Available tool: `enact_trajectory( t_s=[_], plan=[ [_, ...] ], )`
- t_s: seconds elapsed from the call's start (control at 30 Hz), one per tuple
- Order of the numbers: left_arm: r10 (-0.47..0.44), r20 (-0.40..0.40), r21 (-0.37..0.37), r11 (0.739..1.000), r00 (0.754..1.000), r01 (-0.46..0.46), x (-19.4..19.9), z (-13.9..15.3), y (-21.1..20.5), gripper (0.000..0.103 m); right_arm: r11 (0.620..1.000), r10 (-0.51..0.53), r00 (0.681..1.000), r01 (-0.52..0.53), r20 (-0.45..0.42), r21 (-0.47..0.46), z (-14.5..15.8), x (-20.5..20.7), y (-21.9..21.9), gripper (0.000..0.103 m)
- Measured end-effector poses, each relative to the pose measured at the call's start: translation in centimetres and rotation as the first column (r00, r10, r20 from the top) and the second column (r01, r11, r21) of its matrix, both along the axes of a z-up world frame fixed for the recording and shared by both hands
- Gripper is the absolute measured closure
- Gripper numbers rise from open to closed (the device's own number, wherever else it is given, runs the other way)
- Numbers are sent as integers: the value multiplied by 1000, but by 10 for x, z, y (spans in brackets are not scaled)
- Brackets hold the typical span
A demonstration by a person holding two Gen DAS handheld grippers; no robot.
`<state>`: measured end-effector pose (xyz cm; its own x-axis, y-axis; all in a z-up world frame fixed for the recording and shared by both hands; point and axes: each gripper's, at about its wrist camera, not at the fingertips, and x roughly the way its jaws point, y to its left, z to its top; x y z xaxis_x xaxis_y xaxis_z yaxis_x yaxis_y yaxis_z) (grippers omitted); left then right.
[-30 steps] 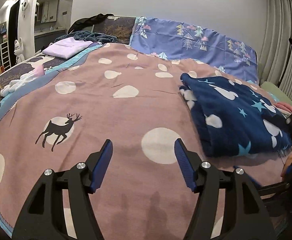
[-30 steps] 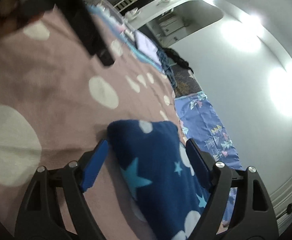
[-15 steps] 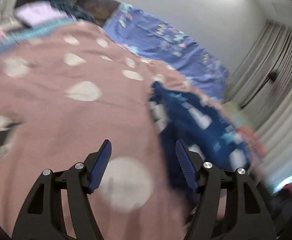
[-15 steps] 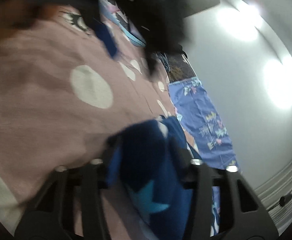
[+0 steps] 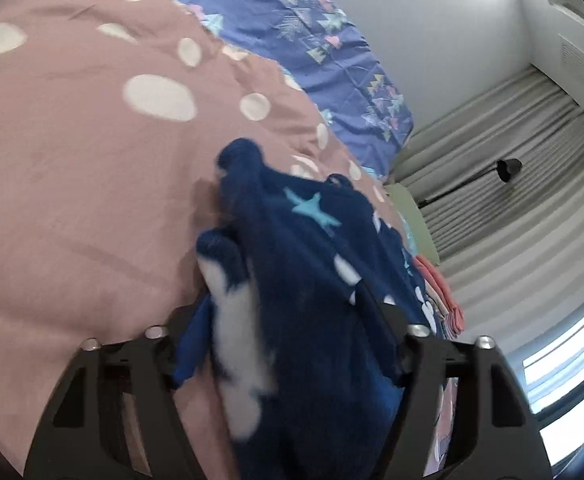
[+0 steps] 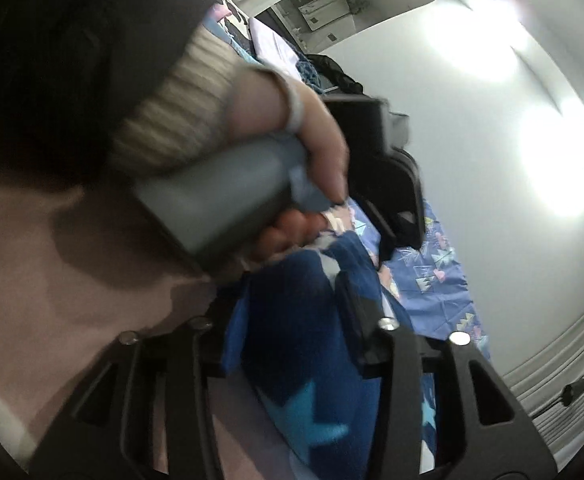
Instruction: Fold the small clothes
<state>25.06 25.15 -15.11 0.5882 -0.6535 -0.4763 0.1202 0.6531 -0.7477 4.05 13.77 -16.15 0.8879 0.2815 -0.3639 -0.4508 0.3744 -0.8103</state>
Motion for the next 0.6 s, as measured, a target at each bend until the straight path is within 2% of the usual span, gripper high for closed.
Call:
enact_trajectory(
  t_s=[0.03,0.07,0.13,0.17,0.2,0.27,0.37,0.43,0.53,0.57,0.6],
  plan=[
    [6,-14,9,1000,1000,-6,4,0,-1,78,1000,-3,999,3,-41,8,3,4,4,87],
    [22,-42,-9,1000,999,-22,6,0,1,81,999,0,998,2,-67,38,11,0,4,89],
    [27,-9,-33,999,1000,-27,-1,7,9,81,985,25,984,6,-176,172,46,-6,-4,90],
    [24,32,-5,1000,999,-24,-7,11,11,81,981,36,980,3,-198,195,55,-8,-5,90],
    [23,38,23,999,999,-24,-8,9,10,81,980,51,977,-9,-208,198,59,-9,-5,92],
    [30,-18,48,998,999,-29,-3,-9,9,79,988,60,977,-28,-206,155,47,-10,-1,92],
    [32,-1,20,999,999,-32,-4,-15,10,71,995,33,976,-11,-216,101,20,-6,2,92],
    [30,7,47,998,1000,-30,-4,-14,8,70,993,39,981,-18,-188,115,22,-9,0,89],
    [30,9,46,998,1000,-31,-5,-14,8,68,991,41,983,-17,-179,134,29,-11,-7,80],
    [31,9,37,999,999,-31,-4,-15,7,68,992,36,985,-14,-170,127,27,-14,-17,71],
    [29,9,27,999,1000,-30,-4,-16,8,67,994,33,987,-15,-160,112,26,-16,-21,67]
  ],
)
